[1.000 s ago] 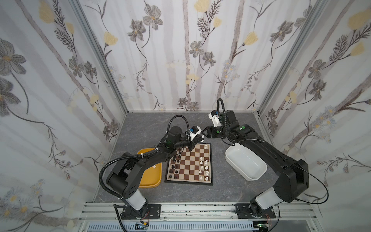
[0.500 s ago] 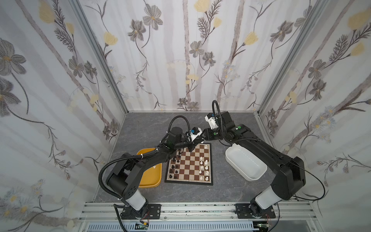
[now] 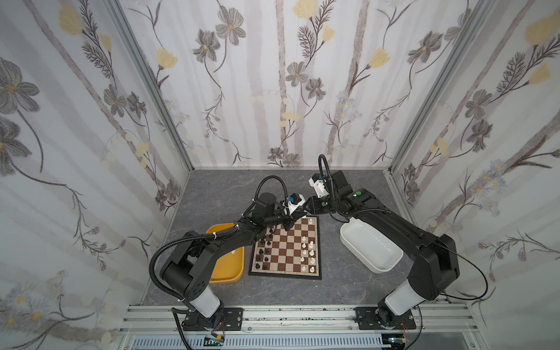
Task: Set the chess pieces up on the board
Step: 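Move the held white king toward the right gripper while it reaches over, then close the right gripper on the white king while the left gripper opens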
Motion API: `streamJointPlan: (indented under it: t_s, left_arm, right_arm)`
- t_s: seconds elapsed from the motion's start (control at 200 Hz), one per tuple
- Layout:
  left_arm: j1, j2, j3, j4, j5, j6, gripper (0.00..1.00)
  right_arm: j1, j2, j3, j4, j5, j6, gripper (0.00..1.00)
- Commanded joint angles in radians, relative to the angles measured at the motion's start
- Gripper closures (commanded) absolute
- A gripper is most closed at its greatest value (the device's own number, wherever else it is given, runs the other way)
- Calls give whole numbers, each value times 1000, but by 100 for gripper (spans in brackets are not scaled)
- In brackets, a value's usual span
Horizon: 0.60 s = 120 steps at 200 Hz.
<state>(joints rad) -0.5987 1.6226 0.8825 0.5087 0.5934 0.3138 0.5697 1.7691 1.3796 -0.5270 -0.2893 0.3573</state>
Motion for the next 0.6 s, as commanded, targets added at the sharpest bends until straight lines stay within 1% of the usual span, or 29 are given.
streamJointPlan:
  t_s: [0.0, 0.375, 0.595]
  left_arm:
    - [0, 2, 3, 89, -4, 4, 92]
    - [0, 17, 6, 86, -13, 1, 90]
    - [1, 25, 9, 95, -30, -12, 87]
  right_arm:
    - [1, 8, -8, -16, -10, -17, 74]
    - [5, 6, -22, 16, -79, -9, 85]
    - [6, 1, -31, 23, -88, -4, 85]
